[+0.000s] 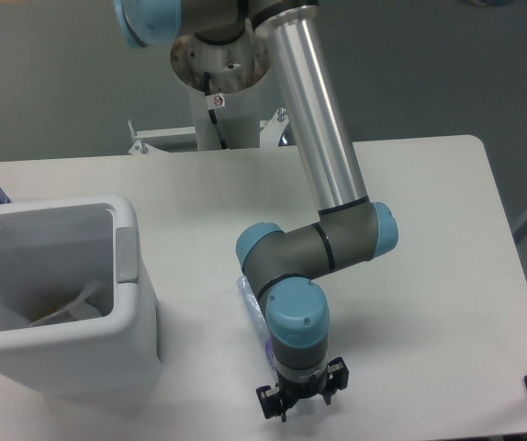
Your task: Place the trash in the trash can
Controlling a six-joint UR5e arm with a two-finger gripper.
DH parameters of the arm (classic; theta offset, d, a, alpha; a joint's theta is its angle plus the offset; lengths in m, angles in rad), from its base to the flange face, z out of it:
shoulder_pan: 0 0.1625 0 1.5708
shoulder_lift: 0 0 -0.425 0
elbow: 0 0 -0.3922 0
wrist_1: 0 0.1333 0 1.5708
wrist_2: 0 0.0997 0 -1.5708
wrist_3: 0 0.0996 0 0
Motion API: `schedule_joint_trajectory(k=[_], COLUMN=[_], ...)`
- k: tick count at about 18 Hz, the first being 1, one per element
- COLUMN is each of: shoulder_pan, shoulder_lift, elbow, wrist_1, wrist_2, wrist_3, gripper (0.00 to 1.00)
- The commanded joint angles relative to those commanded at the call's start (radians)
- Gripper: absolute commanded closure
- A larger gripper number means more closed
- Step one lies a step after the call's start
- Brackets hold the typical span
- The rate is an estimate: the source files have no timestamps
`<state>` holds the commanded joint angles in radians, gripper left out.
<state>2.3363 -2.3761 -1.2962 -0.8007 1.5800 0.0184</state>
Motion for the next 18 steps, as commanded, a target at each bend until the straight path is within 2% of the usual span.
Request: schedule_joint_trajectory(k=[9, 18], shoulder_pan=[0.000, 0.000], shoulder_lift=[0.008, 0.020], elbow=[-0.014, -0.031], wrist_1=[0.005, 0.005], wrist_2=[0.000, 0.000], wrist_3=[0.035, 0.069], gripper=[0.41, 0.41])
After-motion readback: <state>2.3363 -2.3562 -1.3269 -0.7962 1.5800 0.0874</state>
